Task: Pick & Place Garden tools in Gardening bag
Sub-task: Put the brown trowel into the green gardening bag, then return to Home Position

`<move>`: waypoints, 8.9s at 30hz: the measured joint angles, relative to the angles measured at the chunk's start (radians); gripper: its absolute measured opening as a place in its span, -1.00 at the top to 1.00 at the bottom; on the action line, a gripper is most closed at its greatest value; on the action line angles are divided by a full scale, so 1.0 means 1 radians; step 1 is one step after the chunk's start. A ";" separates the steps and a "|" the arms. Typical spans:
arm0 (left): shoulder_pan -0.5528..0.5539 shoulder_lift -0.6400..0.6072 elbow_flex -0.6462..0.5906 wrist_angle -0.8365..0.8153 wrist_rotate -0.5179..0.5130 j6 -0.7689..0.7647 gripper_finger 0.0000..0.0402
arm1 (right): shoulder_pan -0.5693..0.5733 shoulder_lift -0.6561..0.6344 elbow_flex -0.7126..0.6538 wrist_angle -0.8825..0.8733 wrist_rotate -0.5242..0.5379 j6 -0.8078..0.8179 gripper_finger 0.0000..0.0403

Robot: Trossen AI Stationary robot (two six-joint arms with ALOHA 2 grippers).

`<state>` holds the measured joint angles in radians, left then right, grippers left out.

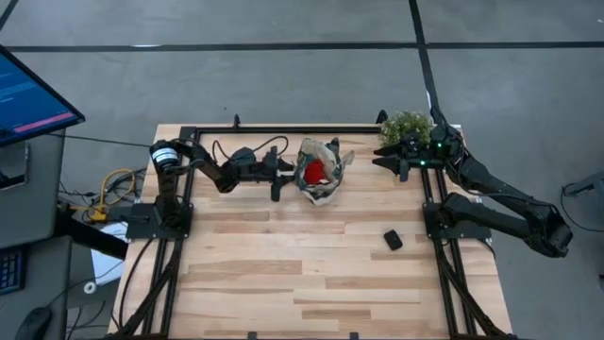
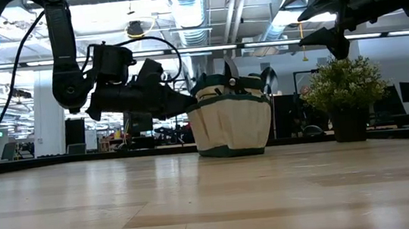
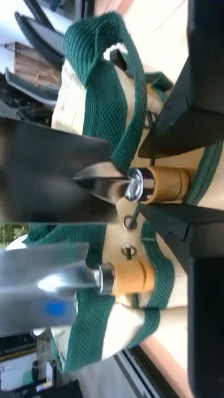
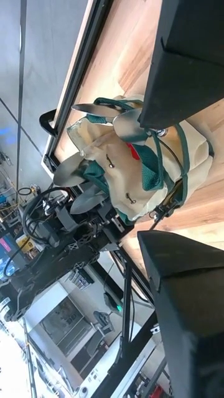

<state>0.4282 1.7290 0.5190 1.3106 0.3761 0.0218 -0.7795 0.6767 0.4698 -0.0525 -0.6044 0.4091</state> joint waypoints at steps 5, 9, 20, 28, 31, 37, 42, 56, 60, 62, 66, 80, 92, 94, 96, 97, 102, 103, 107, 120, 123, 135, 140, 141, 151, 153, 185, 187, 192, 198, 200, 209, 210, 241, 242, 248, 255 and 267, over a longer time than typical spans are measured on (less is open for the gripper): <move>0.000 -0.018 0.000 -0.010 0.017 0.005 0.09 | 0.000 0.000 0.000 0.000 0.000 0.000 -0.31; 0.000 -0.082 0.000 -0.079 0.017 -0.006 -0.16 | 0.000 0.000 0.000 0.000 -0.001 0.001 -0.31; 0.000 -0.415 0.000 -0.624 -0.109 0.028 -0.29 | 0.000 0.000 0.000 0.024 0.000 0.003 -0.31; -0.010 -0.486 0.000 -0.723 -0.142 -0.006 -0.31 | 0.000 0.000 0.000 0.073 0.000 0.035 -0.31; -0.025 -0.463 0.000 -0.727 -0.143 -0.007 -0.33 | 0.003 0.000 0.000 0.087 0.000 0.046 -0.31; -0.045 -0.426 0.000 -0.731 -0.148 -0.007 -0.33 | 0.008 0.000 0.000 0.094 -0.001 0.061 -0.31; -0.046 -0.428 0.000 -0.768 -0.164 -0.004 -0.38 | 0.008 0.000 0.000 0.094 -0.001 0.063 -0.31; -0.057 -0.433 0.000 -0.825 -0.181 -0.058 -0.46 | 0.009 0.000 0.000 0.094 0.001 0.089 -0.31; -0.057 -0.473 0.000 -0.890 -0.182 -0.082 -0.46 | 0.009 0.000 0.000 0.094 0.002 0.090 -0.31; -0.057 -0.514 0.001 -0.950 -0.182 -0.083 -0.46 | 0.009 0.000 0.000 0.094 0.002 0.090 -0.31; -0.057 -0.620 0.000 -1.036 -0.197 -0.082 -0.46 | 0.009 0.000 0.000 0.094 0.003 0.090 -0.31; -0.057 -1.094 0.002 -1.081 -0.230 -0.243 -0.01 | 0.005 0.000 0.000 0.312 0.003 0.028 -0.31; -0.057 -1.360 0.002 -1.087 -0.207 -0.319 0.97 | -0.064 0.000 0.000 0.405 -0.071 -0.084 0.88; -0.057 -1.383 0.002 -1.091 -0.207 -0.323 0.98 | -0.086 0.000 0.000 0.437 -0.115 -0.074 0.93; -0.057 -1.412 0.003 -1.116 -0.207 -0.340 0.98 | -0.118 -0.010 0.000 0.472 -0.172 -0.048 0.93; -0.057 -1.427 0.003 -1.142 -0.207 -0.343 0.99 | -0.138 -0.019 0.000 0.482 -0.204 -0.045 0.95; -0.057 -1.490 0.004 -1.336 -0.215 -0.325 0.99 | -0.207 -0.061 0.000 0.456 -0.334 -0.053 0.98; -0.057 -1.501 0.003 -1.368 -0.217 -0.308 0.99 | -0.211 -0.067 0.000 0.437 -0.348 -0.067 0.99; -0.056 -1.556 -0.033 -1.395 -0.225 -0.288 0.99 | -0.207 -0.108 -0.058 0.383 -0.368 -0.093 0.99; -0.057 -1.687 -0.187 -1.391 -0.243 -0.353 0.99 | 0.013 -0.334 -0.461 0.775 -0.107 0.253 1.00; -0.057 -1.689 -0.226 -1.379 -0.245 -0.371 0.99 | 0.076 -0.385 -0.461 0.748 -0.045 0.239 1.00; -0.057 -1.691 -0.380 -1.252 -0.192 -0.448 0.98 | 0.248 -0.513 -0.461 0.682 0.019 0.263 1.00; -0.057 -1.690 -0.448 -1.204 -0.174 -0.495 0.98 | 0.340 -0.528 -0.461 0.564 0.084 0.226 1.00; -0.057 -1.690 -0.458 -1.196 -0.168 -0.501 0.99 | 0.360 -0.528 -0.461 0.550 0.103 0.210 1.00; -0.058 -1.690 -0.514 -1.144 -0.138 -0.527 0.99 | 0.513 -0.528 -0.462 0.406 0.252 0.026 1.00; -0.058 -1.690 -0.514 -1.144 -0.136 -0.526 0.98 | 0.526 -0.528 -0.462 0.368 0.281 0.002 1.00; -0.058 -1.524 -0.513 -1.144 -0.136 -0.521 0.95 | 0.529 -0.528 -0.462 0.191 0.404 0.000 1.00; -0.060 -1.514 -0.513 -1.146 -0.136 -0.521 0.95 | 0.529 -0.528 -0.462 0.191 0.404 0.000 1.00; -0.115 -1.651 -0.513 -1.161 -0.141 -0.521 0.94 | 0.529 -0.527 -0.462 0.187 0.404 0.000 1.00; -0.188 -1.729 -0.510 -1.048 -0.139 -0.520 0.96 | 0.529 -0.526 -0.462 0.179 0.404 0.000 1.00; -0.213 -1.727 -0.513 -1.034 -0.139 -0.521 0.96 | 0.529 -0.527 -0.462 0.170 0.404 0.000 1.00; -0.411 -1.729 -0.513 -1.012 -0.142 -0.521 0.96 | 0.529 -0.526 -0.462 0.155 0.396 0.000 1.00; -0.425 -1.729 -0.513 -1.011 -0.142 -0.521 0.96 | 0.529 -0.526 -0.462 0.156 0.396 0.000 1.00; -0.474 -1.729 -0.513 -1.106 -0.503 -0.084 0.96 | 0.529 -0.526 -0.462 0.149 0.397 0.001 1.00; -0.474 -1.729 -0.513 -1.150 -0.468 -0.082 0.96 | 0.529 -0.526 -0.462 0.149 0.396 0.000 1.00; -0.472 -1.728 -0.509 -1.308 -0.376 -0.047 0.96 | 0.529 -0.526 -0.462 0.146 0.396 0.000 1.00; -0.468 -1.728 -0.509 -1.308 -0.376 -0.019 0.96 | 0.529 -0.526 -0.462 0.134 0.396 0.001 1.00; -0.468 -1.730 -0.509 -1.304 -0.376 -0.008 0.96 | 0.529 -0.526 -0.462 0.134 0.396 0.001 1.00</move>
<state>-0.0399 -0.0006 0.0105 0.0070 0.0006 0.0143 -0.2508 0.1505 0.0078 0.0814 -0.2081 0.4099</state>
